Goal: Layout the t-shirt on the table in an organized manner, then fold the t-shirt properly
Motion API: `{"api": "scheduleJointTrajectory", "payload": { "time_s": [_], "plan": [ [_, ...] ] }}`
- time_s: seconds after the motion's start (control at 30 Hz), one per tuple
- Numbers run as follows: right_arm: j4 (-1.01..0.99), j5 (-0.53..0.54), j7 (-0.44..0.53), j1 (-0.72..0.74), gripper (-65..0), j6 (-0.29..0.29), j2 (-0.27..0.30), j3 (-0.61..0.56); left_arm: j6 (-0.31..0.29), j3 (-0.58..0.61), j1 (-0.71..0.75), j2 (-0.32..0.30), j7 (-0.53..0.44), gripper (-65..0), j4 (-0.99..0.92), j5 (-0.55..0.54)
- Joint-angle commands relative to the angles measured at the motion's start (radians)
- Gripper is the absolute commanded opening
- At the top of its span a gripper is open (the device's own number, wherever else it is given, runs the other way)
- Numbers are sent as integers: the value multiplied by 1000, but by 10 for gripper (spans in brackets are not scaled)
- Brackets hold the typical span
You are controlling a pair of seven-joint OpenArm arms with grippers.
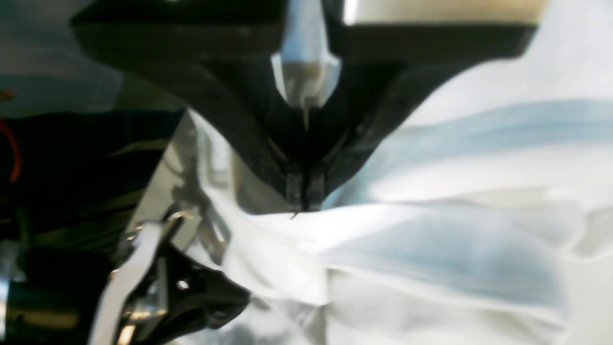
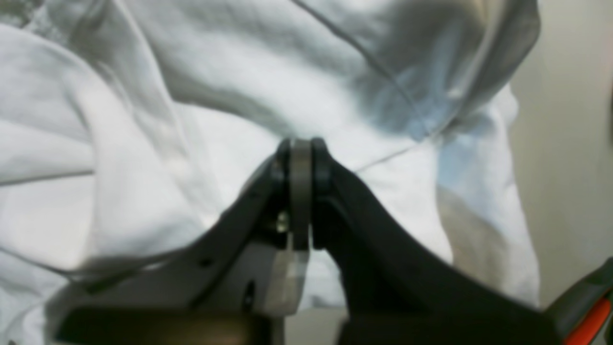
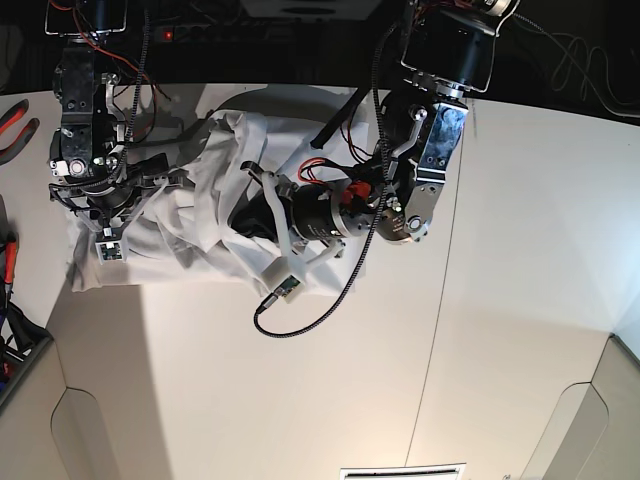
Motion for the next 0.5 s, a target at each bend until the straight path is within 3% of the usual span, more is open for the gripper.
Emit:
{"api": "scheduleJointTrajectory", "payload": {
  "time_s": [0.0,0.27,0.47],
  "plan": [
    [15,-3,12,13,-650,0,5,5,4,2,-19,-2,-19,-650,17,-8],
    [37,-3,11,13,-650,0,6,5,4,-63,-33,-55,-8,-650,17,-68],
    [202,-4,-23,17,-650,0,8,5,4,-111,-21,-107,58,-650,17,-69]
  ]
}}
